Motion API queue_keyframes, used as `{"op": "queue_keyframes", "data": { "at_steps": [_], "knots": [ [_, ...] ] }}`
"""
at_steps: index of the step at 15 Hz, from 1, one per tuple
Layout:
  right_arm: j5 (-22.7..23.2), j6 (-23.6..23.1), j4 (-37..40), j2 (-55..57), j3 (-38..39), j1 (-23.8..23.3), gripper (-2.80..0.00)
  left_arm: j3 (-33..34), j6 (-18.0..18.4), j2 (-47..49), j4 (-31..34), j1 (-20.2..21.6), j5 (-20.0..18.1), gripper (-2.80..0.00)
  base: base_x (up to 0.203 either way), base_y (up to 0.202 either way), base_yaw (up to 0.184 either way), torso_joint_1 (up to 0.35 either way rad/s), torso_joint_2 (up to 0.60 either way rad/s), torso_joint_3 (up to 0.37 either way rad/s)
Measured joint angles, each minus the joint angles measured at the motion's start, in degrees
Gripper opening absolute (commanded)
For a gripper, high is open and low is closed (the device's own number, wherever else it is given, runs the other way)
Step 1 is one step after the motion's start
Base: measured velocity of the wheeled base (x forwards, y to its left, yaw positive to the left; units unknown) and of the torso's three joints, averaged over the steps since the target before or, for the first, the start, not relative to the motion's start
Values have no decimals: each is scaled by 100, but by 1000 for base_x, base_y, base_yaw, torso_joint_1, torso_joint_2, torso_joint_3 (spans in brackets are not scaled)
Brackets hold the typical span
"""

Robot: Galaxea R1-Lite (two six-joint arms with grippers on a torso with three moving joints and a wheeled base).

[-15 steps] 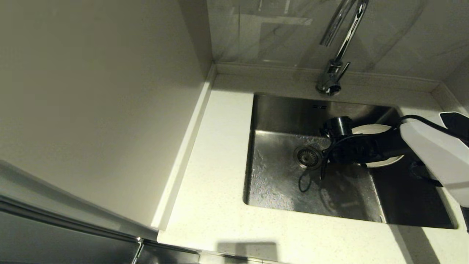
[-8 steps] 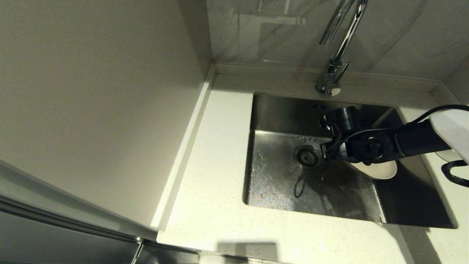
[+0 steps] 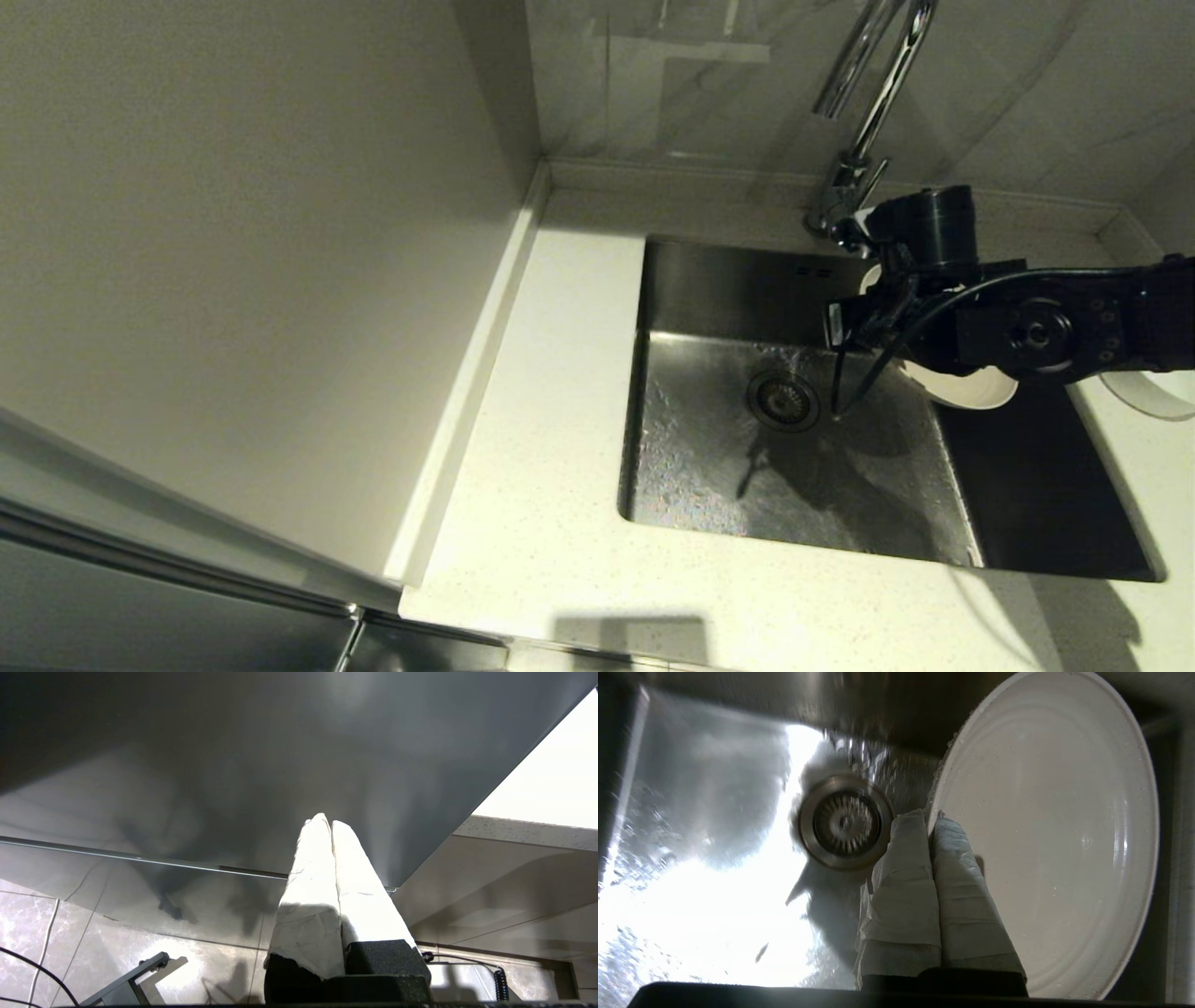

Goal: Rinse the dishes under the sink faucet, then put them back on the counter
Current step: Put a plate back to the table from the sink

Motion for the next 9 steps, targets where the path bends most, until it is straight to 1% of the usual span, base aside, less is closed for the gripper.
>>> {"op": "queue_keyframes", "data": {
  "at_steps": [4, 6, 9],
  "knots": [
    [-129, -60, 16, -596, 418, 9, -280, 0, 0, 0, 2, 0, -1, -280, 0, 0, 0, 0, 0, 0],
    [-247, -242, 54, -1018, 663, 38, -280, 0, 0, 0, 2, 0, 0, -280, 0, 0, 0, 0, 0, 0],
    [-299, -606, 111, -1832, 1552, 5, -280, 0, 1, 0, 0, 0, 0, -280, 0, 0, 0, 0, 0, 0]
  ]
}}
